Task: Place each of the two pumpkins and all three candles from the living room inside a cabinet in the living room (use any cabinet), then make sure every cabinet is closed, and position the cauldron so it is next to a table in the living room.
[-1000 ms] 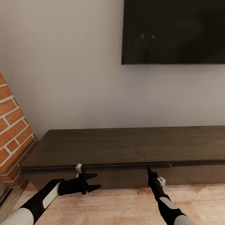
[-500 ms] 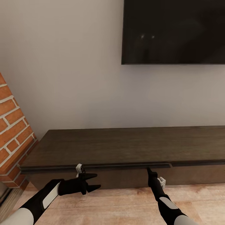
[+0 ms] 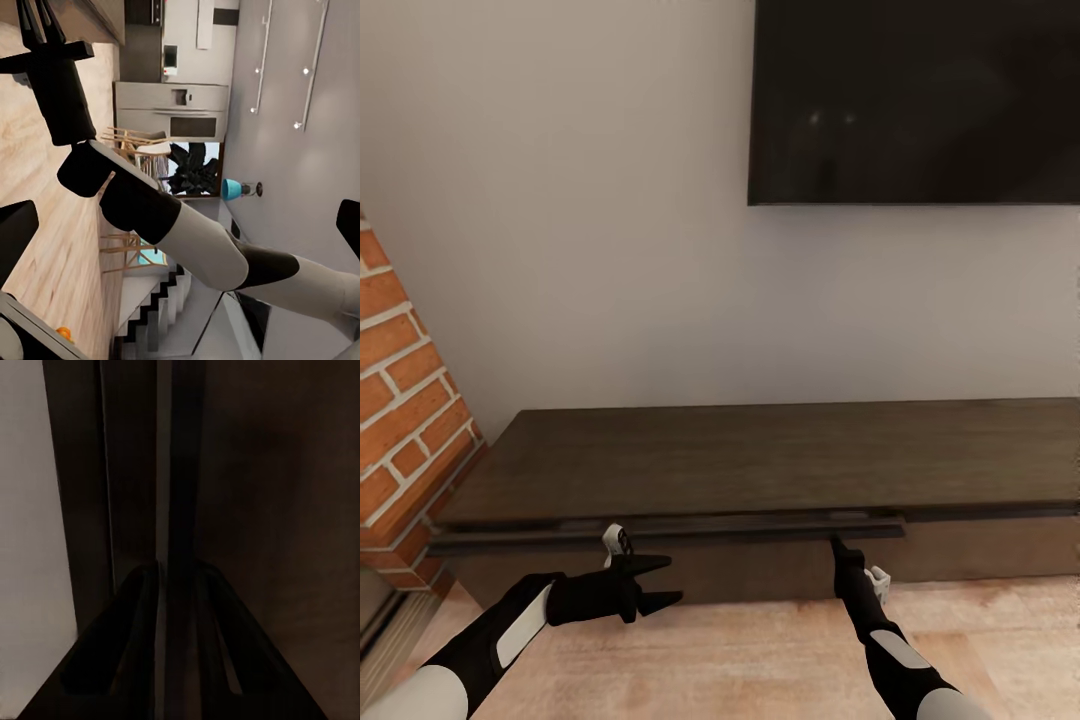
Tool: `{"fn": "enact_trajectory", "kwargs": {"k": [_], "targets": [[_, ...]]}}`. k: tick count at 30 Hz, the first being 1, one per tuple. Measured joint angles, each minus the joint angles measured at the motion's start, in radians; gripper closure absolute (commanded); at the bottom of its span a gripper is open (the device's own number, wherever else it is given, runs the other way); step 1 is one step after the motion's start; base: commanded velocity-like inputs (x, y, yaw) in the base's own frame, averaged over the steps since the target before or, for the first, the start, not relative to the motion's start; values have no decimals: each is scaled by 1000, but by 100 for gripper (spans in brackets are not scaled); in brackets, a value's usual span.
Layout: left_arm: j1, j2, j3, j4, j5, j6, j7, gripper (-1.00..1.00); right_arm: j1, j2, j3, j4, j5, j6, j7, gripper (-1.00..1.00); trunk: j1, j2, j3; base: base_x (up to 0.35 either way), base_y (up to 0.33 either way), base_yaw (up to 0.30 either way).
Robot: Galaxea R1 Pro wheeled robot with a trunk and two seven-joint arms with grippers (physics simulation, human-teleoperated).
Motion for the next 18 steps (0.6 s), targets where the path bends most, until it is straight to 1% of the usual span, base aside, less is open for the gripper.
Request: {"fn": "enact_trajectory", "kwargs": {"k": [18], "targets": [[0, 0, 0, 0, -1, -1, 1, -100, 0, 0, -8, -1, -5, 0, -2, 100, 0, 0, 0, -192, 0, 0]]}}
